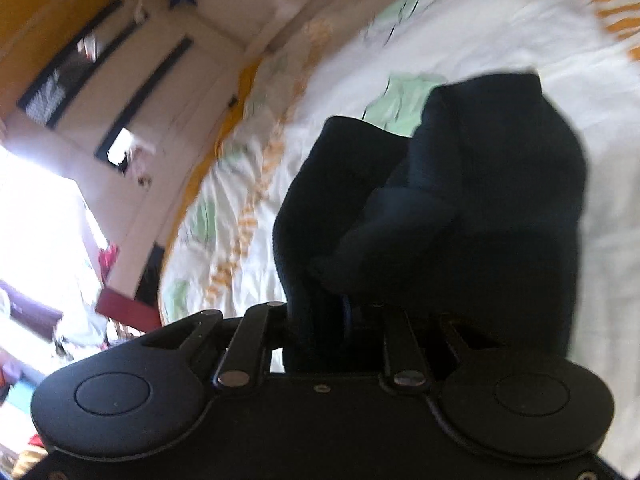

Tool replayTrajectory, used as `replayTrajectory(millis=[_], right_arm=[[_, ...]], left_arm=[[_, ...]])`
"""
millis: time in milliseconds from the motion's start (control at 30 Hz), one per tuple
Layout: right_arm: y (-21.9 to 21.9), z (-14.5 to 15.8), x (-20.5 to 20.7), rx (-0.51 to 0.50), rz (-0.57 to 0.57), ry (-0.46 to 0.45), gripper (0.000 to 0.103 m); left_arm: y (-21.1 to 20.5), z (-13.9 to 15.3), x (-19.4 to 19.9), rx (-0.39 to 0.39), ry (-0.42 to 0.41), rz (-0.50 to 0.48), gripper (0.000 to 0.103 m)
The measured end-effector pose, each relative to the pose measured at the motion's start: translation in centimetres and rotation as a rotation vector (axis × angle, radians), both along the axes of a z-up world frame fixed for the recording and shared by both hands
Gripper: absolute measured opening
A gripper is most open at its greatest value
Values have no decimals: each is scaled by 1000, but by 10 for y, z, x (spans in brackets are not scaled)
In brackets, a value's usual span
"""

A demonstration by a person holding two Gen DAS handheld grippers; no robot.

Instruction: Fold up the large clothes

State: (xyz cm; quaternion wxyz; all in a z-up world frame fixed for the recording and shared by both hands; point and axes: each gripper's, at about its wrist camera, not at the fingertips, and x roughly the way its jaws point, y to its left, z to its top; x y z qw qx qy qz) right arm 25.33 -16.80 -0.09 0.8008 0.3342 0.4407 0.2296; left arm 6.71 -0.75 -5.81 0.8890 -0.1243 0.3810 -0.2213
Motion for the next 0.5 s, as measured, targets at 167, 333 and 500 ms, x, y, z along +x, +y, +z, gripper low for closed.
replayTrajectory(millis=[167, 333, 500], right_arm=[[38, -36, 21, -23, 74, 84, 28], [68, -50, 31, -116, 144, 84, 34], [76, -34, 25, -106, 213, 22, 64]], left_arm=[[23, 5, -9, 16, 8, 48, 36], [26, 4, -17, 31, 15, 54, 36], [19, 15, -19, 39, -16, 22, 37]])
